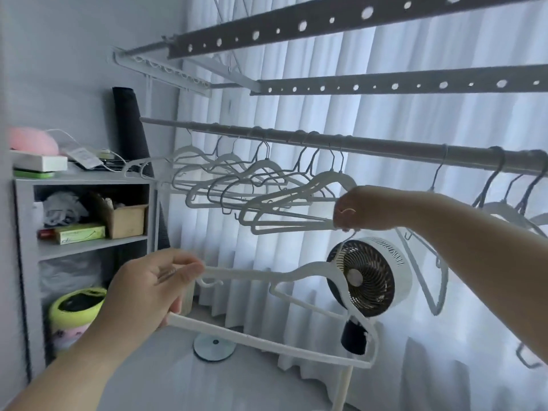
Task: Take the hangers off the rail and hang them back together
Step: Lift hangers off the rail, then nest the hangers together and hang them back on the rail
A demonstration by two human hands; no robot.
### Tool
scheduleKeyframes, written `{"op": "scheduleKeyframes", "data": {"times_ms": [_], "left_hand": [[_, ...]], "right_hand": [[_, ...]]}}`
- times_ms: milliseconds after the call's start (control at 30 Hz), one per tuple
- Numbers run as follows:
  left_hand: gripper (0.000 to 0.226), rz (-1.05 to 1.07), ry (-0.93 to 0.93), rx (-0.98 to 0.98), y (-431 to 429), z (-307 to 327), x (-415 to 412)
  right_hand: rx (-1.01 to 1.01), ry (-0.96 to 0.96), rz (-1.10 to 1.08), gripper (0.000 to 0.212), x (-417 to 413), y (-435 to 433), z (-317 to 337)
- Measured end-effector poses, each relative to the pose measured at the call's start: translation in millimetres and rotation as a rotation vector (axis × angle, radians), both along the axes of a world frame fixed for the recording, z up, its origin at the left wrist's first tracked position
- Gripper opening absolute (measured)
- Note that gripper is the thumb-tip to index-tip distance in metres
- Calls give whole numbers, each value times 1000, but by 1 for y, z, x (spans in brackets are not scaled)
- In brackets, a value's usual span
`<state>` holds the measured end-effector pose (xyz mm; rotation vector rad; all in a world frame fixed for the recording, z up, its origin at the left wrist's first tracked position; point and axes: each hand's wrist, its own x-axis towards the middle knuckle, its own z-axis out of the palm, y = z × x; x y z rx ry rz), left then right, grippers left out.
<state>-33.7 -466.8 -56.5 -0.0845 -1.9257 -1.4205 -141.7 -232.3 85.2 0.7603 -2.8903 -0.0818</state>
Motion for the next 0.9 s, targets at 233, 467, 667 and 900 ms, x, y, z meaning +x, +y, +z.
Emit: {"op": "scheduleKeyframes", "data": {"times_ms": [233, 467, 667, 900], "left_hand": [[13, 237, -81, -126, -54, -9, 59], [32, 285, -218, -226, -59, -29, 88], [33, -249, -517, -80, -16, -28, 103], [91, -241, -732, -383, -14, -20, 111]], "right_hand": [[-285, -195, 77, 17, 45, -38, -2], [-529, -248, 107, 22, 100, -77, -27], [-701, -354, -14, 30, 112, -112, -40], [-1074, -545, -94, 23, 120, -126, -48]]}}
